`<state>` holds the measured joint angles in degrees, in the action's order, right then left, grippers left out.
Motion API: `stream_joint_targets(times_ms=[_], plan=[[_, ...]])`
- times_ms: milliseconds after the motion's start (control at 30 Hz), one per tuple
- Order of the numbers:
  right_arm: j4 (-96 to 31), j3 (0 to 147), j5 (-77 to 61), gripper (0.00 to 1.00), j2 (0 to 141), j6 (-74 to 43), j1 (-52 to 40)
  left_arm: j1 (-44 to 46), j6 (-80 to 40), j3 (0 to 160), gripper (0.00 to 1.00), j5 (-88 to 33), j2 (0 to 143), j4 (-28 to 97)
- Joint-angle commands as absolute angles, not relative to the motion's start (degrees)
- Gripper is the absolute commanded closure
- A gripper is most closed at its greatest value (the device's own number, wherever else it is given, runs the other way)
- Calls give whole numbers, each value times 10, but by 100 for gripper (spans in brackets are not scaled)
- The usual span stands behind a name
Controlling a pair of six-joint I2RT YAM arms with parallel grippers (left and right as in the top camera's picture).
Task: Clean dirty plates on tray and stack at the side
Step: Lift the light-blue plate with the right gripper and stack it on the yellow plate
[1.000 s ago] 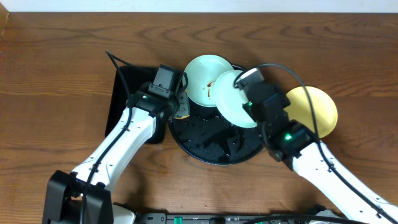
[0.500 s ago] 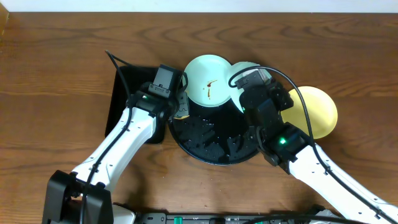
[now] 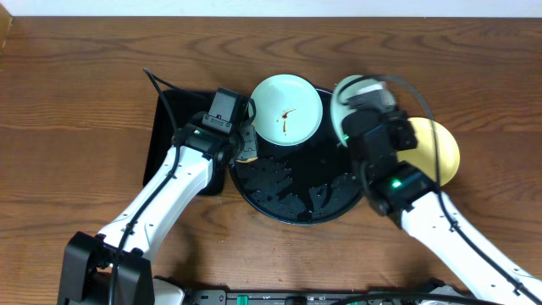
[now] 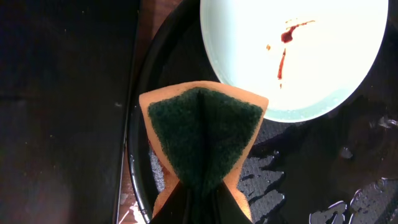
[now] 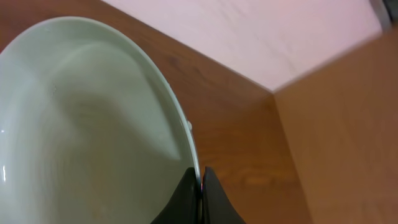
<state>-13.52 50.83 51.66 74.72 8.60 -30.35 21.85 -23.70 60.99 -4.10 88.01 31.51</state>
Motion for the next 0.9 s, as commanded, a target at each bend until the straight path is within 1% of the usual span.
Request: stream_joint_targets(times_ms=[0, 133, 300, 433, 600, 733, 800, 867], plan=[[-150, 507, 507, 99, 742, -16, -250, 218, -228, 610, 92, -34, 875, 315], [-175, 507, 459, 99, 742, -71, -180, 218, -228, 610, 92, -34, 875, 315], [-219, 507, 345, 99, 742, -136, -75, 218, -228, 610, 92, -34, 875, 315], [-253, 507, 248, 99, 745, -153, 7, 218, -228, 610, 92, -34, 875, 315], [-296, 505, 224, 99, 766, -170, 77, 218, -228, 610, 92, -34, 875, 315], [-300, 505, 218, 99, 794, -171, 101, 218, -228, 610, 92, -34, 875, 315], [-297, 505, 217, 94, 807, -172, 105, 218, -228, 610, 92, -34, 875, 315], [-291, 505, 207, 87, 818, -171, 105, 218, -228, 610, 92, -34, 875, 315]])
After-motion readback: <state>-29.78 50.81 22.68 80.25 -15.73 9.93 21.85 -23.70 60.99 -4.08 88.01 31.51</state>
